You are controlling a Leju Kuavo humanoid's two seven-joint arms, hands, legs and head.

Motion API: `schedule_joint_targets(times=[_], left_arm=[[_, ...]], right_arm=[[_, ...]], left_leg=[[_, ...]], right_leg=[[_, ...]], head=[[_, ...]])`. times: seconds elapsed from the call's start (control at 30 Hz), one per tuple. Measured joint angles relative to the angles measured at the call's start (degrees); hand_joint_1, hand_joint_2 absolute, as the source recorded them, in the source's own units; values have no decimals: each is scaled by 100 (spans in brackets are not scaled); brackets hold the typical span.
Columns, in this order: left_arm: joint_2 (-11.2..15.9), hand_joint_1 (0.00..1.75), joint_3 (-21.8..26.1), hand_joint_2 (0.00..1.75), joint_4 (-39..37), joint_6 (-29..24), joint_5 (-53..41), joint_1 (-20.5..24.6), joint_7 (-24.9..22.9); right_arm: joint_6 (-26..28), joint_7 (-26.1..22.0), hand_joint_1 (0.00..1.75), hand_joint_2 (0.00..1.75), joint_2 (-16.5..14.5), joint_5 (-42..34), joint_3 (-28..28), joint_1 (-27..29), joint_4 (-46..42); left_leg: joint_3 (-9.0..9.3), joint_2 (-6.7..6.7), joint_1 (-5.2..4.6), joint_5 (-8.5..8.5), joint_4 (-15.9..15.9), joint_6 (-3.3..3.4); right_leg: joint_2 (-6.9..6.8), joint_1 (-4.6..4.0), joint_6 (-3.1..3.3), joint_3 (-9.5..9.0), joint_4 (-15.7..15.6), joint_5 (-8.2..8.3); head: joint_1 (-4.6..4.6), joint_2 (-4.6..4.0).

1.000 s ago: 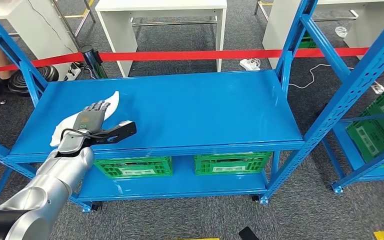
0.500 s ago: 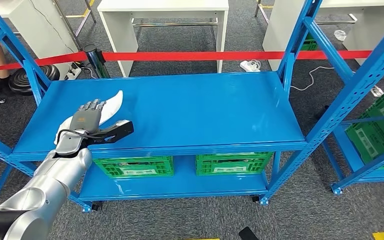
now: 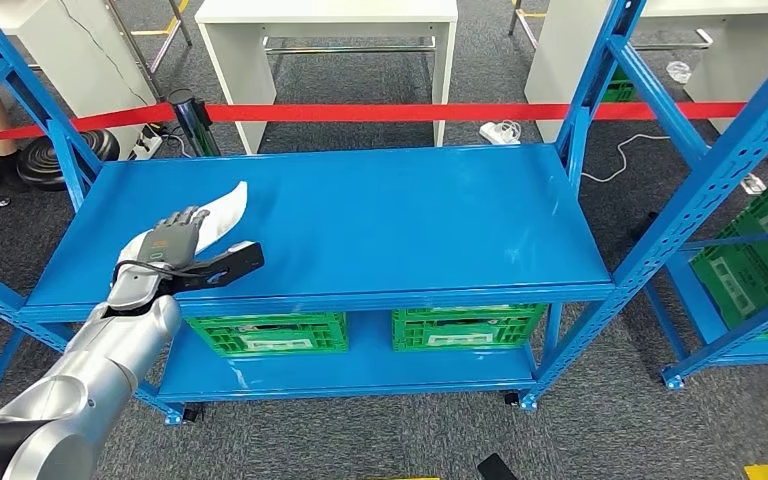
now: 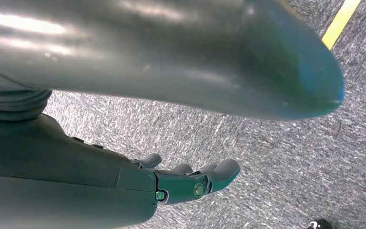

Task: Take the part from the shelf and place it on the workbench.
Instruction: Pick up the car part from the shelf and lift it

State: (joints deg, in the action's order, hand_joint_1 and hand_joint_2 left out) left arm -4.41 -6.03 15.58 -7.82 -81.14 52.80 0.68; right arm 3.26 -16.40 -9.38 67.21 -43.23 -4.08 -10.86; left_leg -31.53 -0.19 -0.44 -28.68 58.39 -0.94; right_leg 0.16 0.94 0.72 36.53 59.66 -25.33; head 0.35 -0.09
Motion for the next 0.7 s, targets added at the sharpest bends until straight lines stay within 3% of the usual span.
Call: schedule_joint_targets(times=[0.13,0.23,0.3,0.37,0.4,0.43,0.53,0.6,0.7], left_arm=[[26,0,38,0,-10,-12,-1,-26,7],[37,0,39,0,-3,-37,-2,-39,9],[36,0,44,0,1,-47,-2,-50,12],[36,0,50,0,-6,-49,-2,-76,14],[34,0,52,0,-11,-46,-2,-95,14],[32,0,52,0,-15,-44,-4,-111,12],[31,0,52,0,-21,-38,-16,-127,2],[34,0,54,0,-21,-39,-22,-123,1],[38,0,58,0,-23,-40,-31,-124,2]], right_arm=[[2,-4,0,0,-2,1,-1,0,0],[8,-16,0,0,-3,0,-1,-4,-1],[15,-23,0,0,-2,0,-2,-5,-1],[17,-20,0,0,-2,0,-5,2,0],[17,-16,0,0,-2,0,-7,7,0],[17,-11,0,0,-2,0,-10,8,0],[17,-6,0,0,5,0,-20,5,0],[15,-1,0,0,-1,1,-24,0,2],[9,9,0,0,-8,0,-32,5,4]], left_leg=[[-21,2,-20,-12,29,53],[46,16,18,58,-86,129],[96,33,59,102,-160,169],[98,36,67,89,-157,186],[99,35,71,72,-143,181],[103,30,80,49,-122,166],[120,20,129,-55,-13,86],[93,16,122,-121,57,20],[79,5,90,-144,80,-18]], right_leg=[[1,19,-50,-8,-13,14],[-2,9,-113,3,21,-20],[-2,5,-139,229,482,-257],[0,16,-171,597,1202,-535],[-1,27,-188,721,1418,-569],[-2,38,-203,749,1429,-498],[-18,84,-249,358,540,22],[-13,78,-225,163,175,73],[10,63,-106,132,107,15]], head=[[-2,0],[4,0],[13,0],[17,0],[16,0],[17,0],[17,0],[27,0],[26,0]])
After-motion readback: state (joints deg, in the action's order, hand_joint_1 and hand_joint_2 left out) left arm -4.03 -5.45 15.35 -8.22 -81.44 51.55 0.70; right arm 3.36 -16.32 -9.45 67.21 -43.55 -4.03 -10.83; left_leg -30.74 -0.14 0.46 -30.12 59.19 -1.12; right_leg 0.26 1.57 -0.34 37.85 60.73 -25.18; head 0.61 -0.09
